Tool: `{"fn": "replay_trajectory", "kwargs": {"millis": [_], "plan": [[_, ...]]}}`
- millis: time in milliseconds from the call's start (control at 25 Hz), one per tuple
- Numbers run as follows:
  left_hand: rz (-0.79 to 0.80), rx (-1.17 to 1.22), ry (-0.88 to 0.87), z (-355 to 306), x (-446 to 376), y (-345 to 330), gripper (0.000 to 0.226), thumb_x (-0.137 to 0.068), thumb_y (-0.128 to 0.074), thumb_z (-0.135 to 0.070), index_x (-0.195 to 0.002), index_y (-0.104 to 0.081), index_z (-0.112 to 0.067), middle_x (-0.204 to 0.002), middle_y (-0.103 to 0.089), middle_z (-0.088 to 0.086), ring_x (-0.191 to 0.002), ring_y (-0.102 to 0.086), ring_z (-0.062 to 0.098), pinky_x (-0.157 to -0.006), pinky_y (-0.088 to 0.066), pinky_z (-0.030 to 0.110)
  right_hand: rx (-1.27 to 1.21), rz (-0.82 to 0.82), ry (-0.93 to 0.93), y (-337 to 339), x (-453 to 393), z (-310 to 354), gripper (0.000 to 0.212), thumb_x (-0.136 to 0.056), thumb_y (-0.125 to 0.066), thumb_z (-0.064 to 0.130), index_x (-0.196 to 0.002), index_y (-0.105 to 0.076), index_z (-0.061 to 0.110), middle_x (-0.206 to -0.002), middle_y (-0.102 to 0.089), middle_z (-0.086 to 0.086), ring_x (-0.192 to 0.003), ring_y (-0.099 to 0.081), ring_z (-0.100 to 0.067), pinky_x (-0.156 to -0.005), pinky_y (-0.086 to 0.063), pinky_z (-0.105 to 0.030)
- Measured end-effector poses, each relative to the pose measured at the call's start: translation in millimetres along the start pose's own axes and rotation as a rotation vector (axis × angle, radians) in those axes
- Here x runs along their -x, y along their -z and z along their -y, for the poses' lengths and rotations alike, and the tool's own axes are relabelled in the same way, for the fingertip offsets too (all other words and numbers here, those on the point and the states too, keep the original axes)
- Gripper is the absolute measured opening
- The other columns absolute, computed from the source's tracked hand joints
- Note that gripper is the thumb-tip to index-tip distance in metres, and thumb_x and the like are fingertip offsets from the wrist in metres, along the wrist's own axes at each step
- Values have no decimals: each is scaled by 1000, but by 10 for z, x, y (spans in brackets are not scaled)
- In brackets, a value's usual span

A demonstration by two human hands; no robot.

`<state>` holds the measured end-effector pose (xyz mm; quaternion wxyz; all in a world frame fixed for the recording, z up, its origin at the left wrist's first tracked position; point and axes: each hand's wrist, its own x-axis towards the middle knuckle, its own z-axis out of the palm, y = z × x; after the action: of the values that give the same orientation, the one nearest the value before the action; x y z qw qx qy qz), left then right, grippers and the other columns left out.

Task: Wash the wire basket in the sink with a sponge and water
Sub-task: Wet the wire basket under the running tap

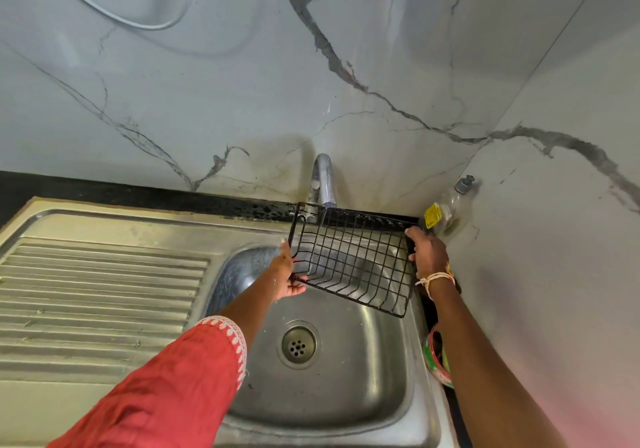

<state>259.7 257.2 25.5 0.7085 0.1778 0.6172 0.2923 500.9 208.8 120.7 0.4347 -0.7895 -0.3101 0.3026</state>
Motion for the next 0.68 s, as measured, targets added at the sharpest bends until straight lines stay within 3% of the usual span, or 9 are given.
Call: {"fn": "replay_trajectory", "kwargs": {"millis": [80,200,360,480,560,680], "plan": [[-15,21,-8,19,65,2,66,-94,-30,-63,-107,-55,-3,-81,-54,13,-68,-48,19,-61,-49,31,18,33,-18,80,83,32,67,-65,-56,64,-86,-63,1,-67,-58,-12,-60,-52,-26,-58,-41,-33],[-24,68,-18,52,169,-7,57,-95,-40,-57,-97,-56,-2,-72,-50,8,-59,-40,12,-51,-43,24,33,53,-30,210,196,79,71,-66,-59,74,-69,-61,3,-61,-59,-12,-55,-53,-26,-57,-45,-34],[-20,104,-5,103,201,-29,46,-94,-50,-51,-83,-53,-6,-69,-47,4,-56,-39,10,-41,-36,19,69,83,-92,355,322,162,71,-69,-56,78,-88,-63,10,-65,-63,-8,-56,-57,-22,-55,-53,-32],[27,100,38,111,217,-86,29,-95,-58,-29,-81,-53,-5,-67,-47,4,-54,-40,9,-45,-42,20,82,36,-102,428,391,263,63,-70,-56,75,-85,-60,13,-69,-67,-9,-55,-58,-22,-62,-56,-34],[45,54,67,118,280,-135,18,-91,-62,-15,-81,-54,-3,-69,-48,7,-58,-43,13,-56,-48,25,95,-2,-104,461,423,324,57,-72,-56,71,-80,-60,15,-68,-69,-8,-51,-57,-21,-68,-58,-37],[28,64,69,104,401,-188,25,-80,-70,-19,-94,-56,-5,-90,-54,8,-78,-52,19,-75,-49,36,45,1,-131,445,470,374,51,-72,-60,67,-77,-57,17,-70,-68,-7,-59,-64,-21,-69,-60,-42]]}}
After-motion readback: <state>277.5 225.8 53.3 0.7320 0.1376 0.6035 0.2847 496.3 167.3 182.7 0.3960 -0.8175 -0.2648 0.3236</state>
